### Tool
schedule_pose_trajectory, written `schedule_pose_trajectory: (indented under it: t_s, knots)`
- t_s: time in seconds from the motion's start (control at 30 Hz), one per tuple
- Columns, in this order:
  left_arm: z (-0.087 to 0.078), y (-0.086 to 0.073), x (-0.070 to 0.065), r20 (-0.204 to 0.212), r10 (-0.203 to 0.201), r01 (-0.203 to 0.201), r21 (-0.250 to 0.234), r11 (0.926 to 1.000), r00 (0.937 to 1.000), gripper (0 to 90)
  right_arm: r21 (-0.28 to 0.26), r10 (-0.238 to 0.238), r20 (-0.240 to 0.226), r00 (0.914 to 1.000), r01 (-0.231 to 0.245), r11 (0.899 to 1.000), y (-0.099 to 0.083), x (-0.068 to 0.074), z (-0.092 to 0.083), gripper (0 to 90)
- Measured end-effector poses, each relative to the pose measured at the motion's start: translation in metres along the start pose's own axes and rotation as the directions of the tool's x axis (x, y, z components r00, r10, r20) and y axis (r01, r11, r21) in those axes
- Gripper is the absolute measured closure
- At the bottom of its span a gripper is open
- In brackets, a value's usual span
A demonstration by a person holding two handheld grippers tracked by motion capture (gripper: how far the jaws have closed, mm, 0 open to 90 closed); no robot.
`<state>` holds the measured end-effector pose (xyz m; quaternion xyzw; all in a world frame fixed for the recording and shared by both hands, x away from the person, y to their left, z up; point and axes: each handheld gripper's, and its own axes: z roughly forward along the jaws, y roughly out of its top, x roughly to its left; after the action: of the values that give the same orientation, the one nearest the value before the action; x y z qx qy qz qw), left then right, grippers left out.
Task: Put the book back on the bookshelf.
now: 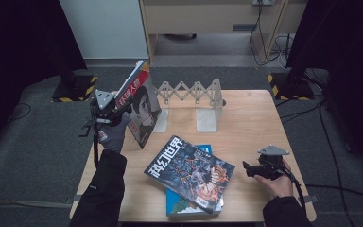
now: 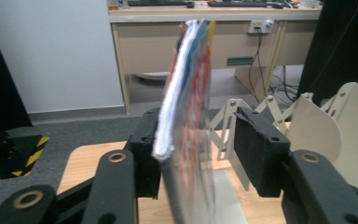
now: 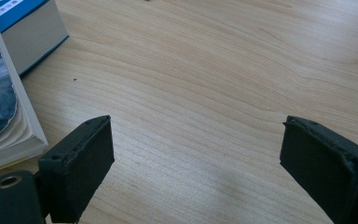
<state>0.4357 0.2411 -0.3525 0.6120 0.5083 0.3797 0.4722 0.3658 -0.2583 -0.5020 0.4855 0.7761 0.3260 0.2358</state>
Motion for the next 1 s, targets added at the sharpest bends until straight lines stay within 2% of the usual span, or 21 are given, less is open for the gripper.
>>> schedule_pose_trajectory:
  t_s: [0.1,0.23,0.3,0.33,0.37,0.4,0.43,0.5,0.6,0.63,0.73,0.8,0.87,1.0]
  knots:
    - [0.002,0.000,0.003,0.007,-0.013,0.013,0.009,0.9999,0.9999,51.3,0.000,0.002,-0.001,1.0000,-0.002,1.000,0.000,0.000,0.000,9.9]
    - [0.013,0.007,0.007,0.046,-0.035,0.032,0.064,0.9975,0.9983,51.9,0.004,0.002,-0.002,1.0000,-0.002,1.000,0.000,0.000,0.000,9.9]
    - [0.017,0.012,0.009,0.061,-0.042,0.037,0.084,0.9958,0.9972,57.9,-0.001,0.001,-0.003,1.0000,-0.001,1.000,0.000,0.000,0.000,9.9]
    - [0.019,0.015,0.011,0.068,-0.047,0.040,0.101,0.9941,0.9966,57.9,-0.001,0.001,-0.003,1.0000,-0.001,1.000,0.000,0.000,0.000,9.9]
    - [0.022,0.018,0.013,0.081,-0.063,0.053,0.115,0.9919,0.9947,61.2,-0.002,0.001,-0.002,1.0000,-0.001,1.000,0.000,0.000,0.000,9.9]
    - [0.023,0.021,0.015,0.079,-0.060,0.049,0.134,0.9898,0.9951,63.4,-0.002,0.001,-0.002,1.0000,-0.001,1.000,0.000,0.000,0.000,9.9]
    - [0.024,0.023,0.016,0.079,-0.032,0.020,0.151,0.9884,0.9964,72.1,0.000,-0.001,-0.003,1.0000,0.001,1.000,0.000,0.000,0.000,9.9]
    - [0.025,0.024,0.016,0.082,-0.029,0.015,0.161,0.9868,0.9962,80.6,0.000,0.000,-0.005,1.0000,0.000,1.000,0.000,0.000,0.000,9.9]
    - [0.025,0.026,0.018,0.095,-0.039,0.022,0.178,0.9837,0.9947,85.8,0.000,0.000,-0.004,1.0000,0.000,1.000,0.000,0.000,0.000,10.0]
    - [0.024,0.026,0.017,0.080,-0.040,0.025,0.182,0.9829,0.9960,86.0,0.000,-0.002,-0.004,1.0000,0.002,1.000,0.000,0.000,0.000,10.0]
    - [0.024,0.026,0.014,0.064,-0.052,0.041,0.166,0.9853,0.9966,86.3,0.004,-0.006,-0.004,1.0000,0.006,1.000,0.000,0.000,0.000,10.0]
    - [0.025,0.024,0.007,0.037,-0.090,0.085,0.121,0.9889,0.9952,86.4,0.004,-0.007,-0.003,1.0000,0.007,1.000,0.000,0.000,0.000,10.0]
    - [0.026,0.024,0.004,0.027,-0.099,0.095,0.109,0.9895,0.9947,86.4,0.001,-0.009,-0.002,1.0000,0.009,1.000,0.000,0.000,0.001,10.0]
    - [0.031,0.020,-0.012,-0.040,-0.108,0.110,0.055,0.9924,0.9933,86.4,0.003,-0.006,-0.004,1.0000,0.006,1.000,0.000,0.000,0.001,10.1]
